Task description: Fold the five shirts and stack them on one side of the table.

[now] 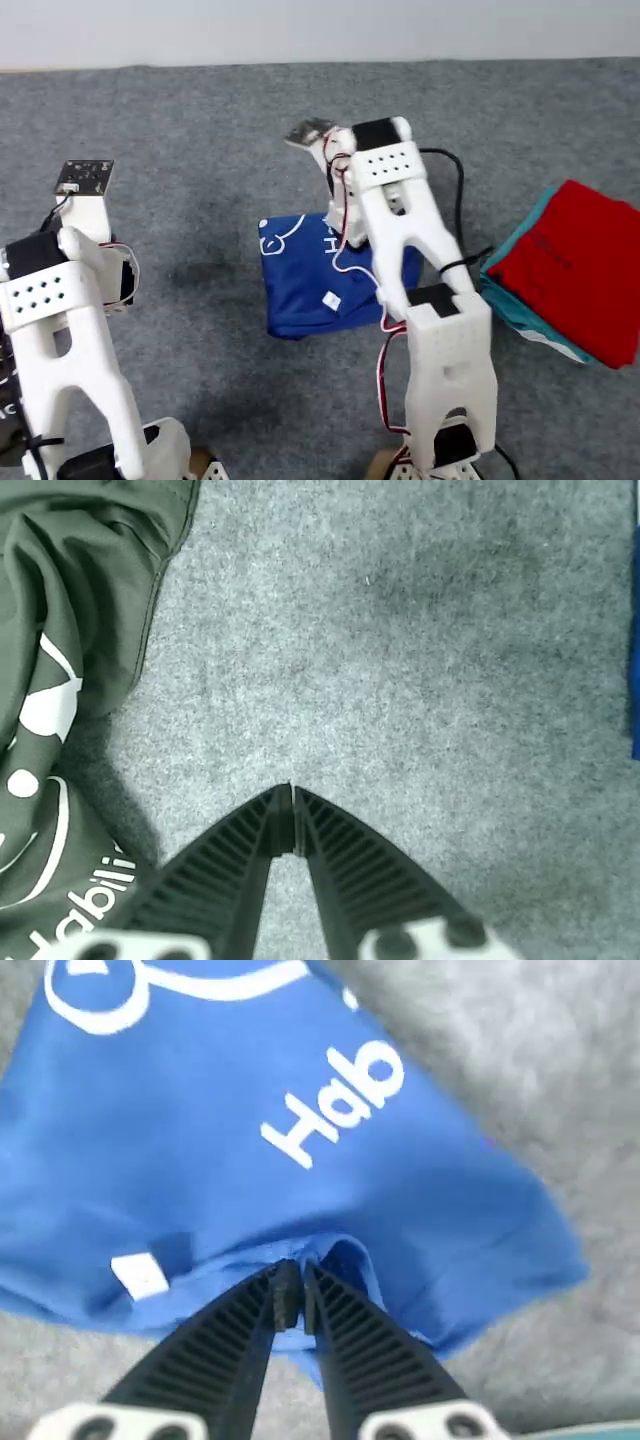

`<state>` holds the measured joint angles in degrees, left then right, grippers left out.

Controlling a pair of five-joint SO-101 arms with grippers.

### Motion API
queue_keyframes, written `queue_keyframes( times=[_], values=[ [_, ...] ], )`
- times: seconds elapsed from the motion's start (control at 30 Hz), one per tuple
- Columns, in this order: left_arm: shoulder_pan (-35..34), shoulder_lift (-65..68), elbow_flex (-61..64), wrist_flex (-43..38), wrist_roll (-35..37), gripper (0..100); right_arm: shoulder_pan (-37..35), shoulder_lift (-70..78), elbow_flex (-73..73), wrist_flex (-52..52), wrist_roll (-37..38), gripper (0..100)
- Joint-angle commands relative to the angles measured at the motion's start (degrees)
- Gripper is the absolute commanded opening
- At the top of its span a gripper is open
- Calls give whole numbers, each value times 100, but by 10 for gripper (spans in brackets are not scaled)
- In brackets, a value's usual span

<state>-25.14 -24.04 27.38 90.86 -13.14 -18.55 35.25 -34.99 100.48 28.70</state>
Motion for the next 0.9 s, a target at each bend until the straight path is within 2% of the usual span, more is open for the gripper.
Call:
queue_keyframes(
  times=[0.0, 0.2, 0.27, 0.4, 0.57, 0.73, 0.87],
  values=[
    [-18, -185, -66, -97, -62, 4, 268, -655, 598, 242, 97, 13],
    [0, -185, -66, -105, -62, 4, 593, -831, 1090, 224, 79, 22],
    [9, -185, -66, -105, -70, 4, 602, -892, 1090, 242, 53, 68],
    [9, -185, -75, -105, -70, 4, 602, -1305, 1336, 242, -475, 176],
    [9, -185, -75, -105, -79, 4, 602, -1982, 1908, 242, -484, 177],
    [9, -185, -66, -220, -79, 4, 558, -2624, 3068, 224, -475, 176],
    [9, -185, -75, -229, -79, 4, 532, -2695, 3719, -145, -475, 172]
  ],
)
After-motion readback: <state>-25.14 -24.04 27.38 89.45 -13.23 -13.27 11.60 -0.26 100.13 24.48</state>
